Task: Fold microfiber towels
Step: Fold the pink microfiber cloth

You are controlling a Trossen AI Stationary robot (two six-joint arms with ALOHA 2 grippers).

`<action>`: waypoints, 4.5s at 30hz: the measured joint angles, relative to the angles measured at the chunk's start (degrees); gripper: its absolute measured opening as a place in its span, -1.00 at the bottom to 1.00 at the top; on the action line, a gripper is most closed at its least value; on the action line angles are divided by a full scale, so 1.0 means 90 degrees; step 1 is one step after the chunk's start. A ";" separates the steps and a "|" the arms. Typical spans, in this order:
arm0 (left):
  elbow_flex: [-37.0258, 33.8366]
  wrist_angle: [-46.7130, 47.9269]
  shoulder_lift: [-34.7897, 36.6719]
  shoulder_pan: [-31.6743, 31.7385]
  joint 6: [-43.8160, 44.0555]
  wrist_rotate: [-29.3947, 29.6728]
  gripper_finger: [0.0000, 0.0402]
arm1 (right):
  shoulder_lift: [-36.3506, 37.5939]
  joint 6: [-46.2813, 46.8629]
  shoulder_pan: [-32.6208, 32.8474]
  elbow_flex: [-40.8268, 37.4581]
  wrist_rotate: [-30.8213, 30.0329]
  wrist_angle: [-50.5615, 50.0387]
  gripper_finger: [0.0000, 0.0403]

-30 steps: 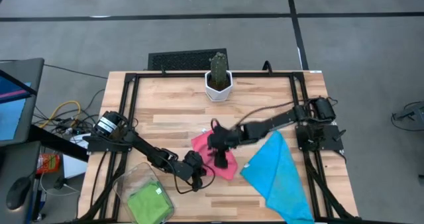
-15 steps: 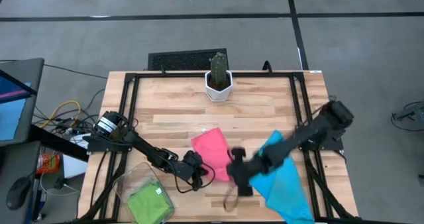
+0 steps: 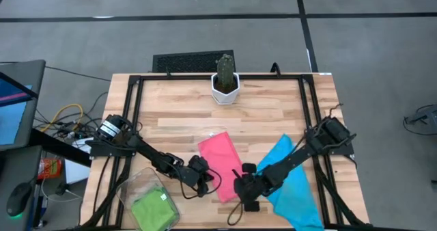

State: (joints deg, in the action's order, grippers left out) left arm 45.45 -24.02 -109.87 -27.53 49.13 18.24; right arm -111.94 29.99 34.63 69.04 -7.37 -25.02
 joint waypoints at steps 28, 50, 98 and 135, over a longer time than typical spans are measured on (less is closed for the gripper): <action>-0.0005 0.0099 0.0005 0.0012 -0.0156 0.0036 -1.00 | -0.0270 -0.0320 0.0380 0.0213 -0.0449 -0.0791 -0.83; -0.0014 0.0016 -0.0002 0.0005 -0.0020 -0.0190 -1.00 | -0.0314 -0.1980 -0.1042 0.1566 0.0504 -0.1527 -0.89; -0.0014 0.0025 0.0057 -0.0002 0.0061 -0.0550 -1.00 | 0.0584 -0.2582 -0.2594 0.1535 0.0616 -0.2098 -0.01; -0.0012 0.0032 0.0085 0.0073 0.0126 -0.0611 -1.00 | -0.0379 -0.3321 -0.2285 0.0942 0.1134 -0.0315 -0.41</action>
State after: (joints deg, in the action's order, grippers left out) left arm 45.34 -23.73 -109.10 -26.87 50.26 12.74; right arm -115.34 0.10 14.07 77.52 2.84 -27.86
